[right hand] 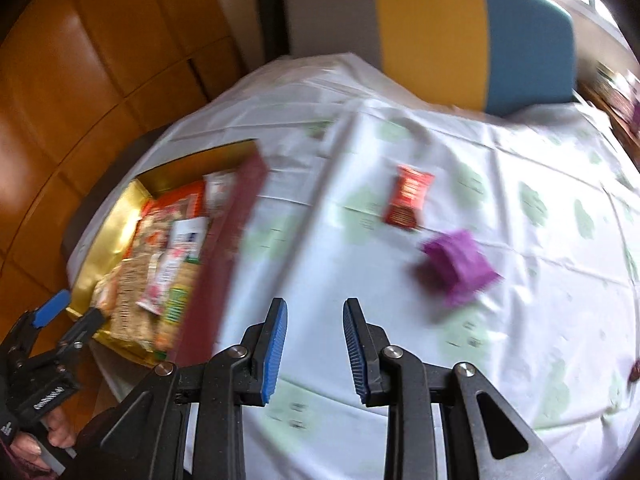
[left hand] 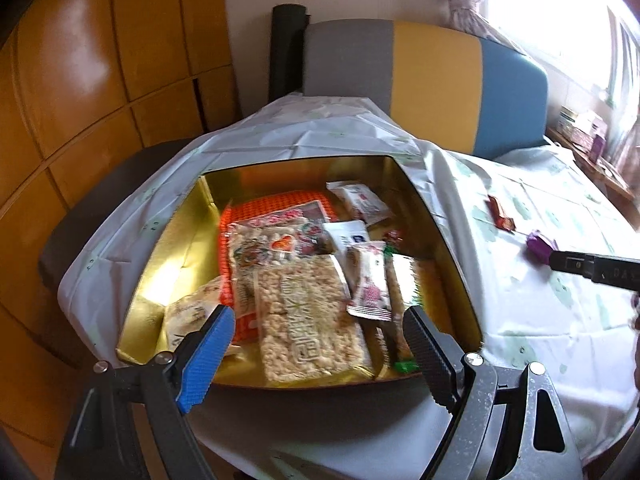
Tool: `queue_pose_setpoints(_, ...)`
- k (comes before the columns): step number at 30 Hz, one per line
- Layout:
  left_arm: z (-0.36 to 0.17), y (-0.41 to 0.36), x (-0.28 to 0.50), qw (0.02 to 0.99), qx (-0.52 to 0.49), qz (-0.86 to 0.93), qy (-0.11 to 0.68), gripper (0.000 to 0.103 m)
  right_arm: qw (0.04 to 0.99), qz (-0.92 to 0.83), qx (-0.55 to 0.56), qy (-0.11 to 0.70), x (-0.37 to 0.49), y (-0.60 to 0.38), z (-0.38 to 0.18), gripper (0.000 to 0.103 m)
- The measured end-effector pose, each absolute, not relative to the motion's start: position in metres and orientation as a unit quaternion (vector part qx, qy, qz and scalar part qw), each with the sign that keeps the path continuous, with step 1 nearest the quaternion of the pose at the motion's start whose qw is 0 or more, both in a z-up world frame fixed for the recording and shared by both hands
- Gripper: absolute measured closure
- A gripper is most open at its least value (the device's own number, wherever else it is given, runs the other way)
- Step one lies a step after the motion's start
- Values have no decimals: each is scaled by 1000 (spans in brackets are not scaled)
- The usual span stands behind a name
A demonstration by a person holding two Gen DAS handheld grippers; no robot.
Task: Organize snacks
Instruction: 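Grasp the purple snack bag with the right gripper while the left gripper moves toward the red candy, then lower the left gripper onto the red-wrapped candy and close it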
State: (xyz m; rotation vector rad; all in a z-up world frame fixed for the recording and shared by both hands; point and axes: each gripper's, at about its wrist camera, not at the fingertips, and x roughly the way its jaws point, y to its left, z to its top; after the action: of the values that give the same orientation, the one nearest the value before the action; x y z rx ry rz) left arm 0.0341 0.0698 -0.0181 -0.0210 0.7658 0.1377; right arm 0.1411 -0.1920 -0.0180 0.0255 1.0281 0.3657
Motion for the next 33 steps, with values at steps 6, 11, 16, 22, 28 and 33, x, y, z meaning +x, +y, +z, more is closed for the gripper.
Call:
queue_pose_setpoints(6,-19,51,34,927,6,34,375,17,858,112,33,500,149,-244,-30,68)
queue_pose_setpoints(11,-19,39,34,926,6,9,376,17,859,80,21,505,167,-271,-33,64)
queue_pose_setpoints(16,-16,32,33,928,9,-8,371,17,851,107,-31,514,193,-263,-39,53)
queue_pose_setpoints(22,-14,28,34,928,11,-21,371,17,830,138,-116,527,218,-237,-53,52)
queue_pose_setpoints(28,-11,18,35,929,20,-36,368,17,822,125,-133,539,230,-240,-69,65)
queue_pose_setpoints(33,-7,2,39,928,33,-54,366,17,831,124,-147,521,209,-249,-56,66)
